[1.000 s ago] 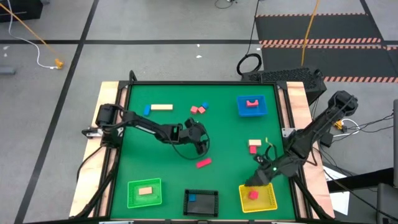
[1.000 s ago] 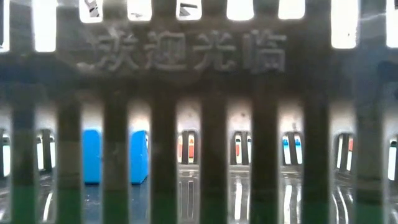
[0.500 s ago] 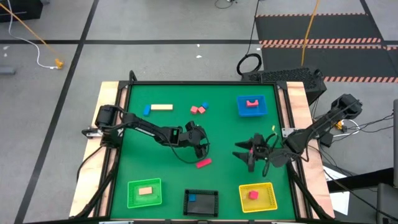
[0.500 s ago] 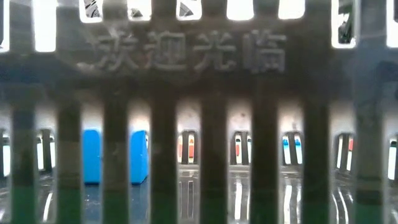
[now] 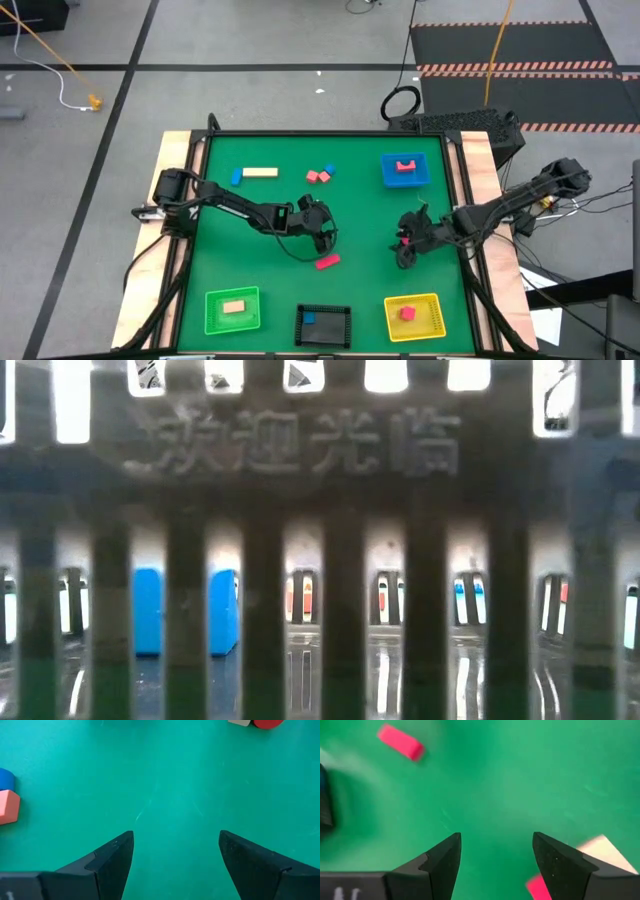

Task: Sort & place blocks by color
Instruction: Put the light brown block into the green bin

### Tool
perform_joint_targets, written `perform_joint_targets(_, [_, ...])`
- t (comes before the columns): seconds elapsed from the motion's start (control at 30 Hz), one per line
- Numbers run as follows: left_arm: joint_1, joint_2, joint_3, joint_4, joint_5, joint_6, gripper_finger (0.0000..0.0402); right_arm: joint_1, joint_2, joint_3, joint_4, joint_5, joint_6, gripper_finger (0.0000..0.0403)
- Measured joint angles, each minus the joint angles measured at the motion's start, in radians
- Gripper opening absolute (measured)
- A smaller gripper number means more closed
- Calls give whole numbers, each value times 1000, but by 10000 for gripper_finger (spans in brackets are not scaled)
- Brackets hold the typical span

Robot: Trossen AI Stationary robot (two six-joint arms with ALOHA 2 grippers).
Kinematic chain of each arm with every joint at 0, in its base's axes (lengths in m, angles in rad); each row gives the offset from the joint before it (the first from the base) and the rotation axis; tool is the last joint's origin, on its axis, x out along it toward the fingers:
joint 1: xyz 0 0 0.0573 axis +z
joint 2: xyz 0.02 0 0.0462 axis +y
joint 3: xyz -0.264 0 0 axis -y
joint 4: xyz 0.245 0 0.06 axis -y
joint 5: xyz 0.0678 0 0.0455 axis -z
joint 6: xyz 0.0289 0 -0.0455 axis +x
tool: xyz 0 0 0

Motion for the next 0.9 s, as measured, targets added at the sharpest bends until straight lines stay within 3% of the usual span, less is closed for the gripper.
perform_joint_targets(0.13, [0,0,0,5,0,-15,294,-57,-10,0,-116,-68,-69,235])
perform_joint_targets(0.53, [0,0,0,23,0,-18,294,-170,-51,100,-285,-59,-279,235])
perform_joint_targets(0.9, [0,0,0,25,0,-10,294,-229,-33,100,-483,-58,-322,235])
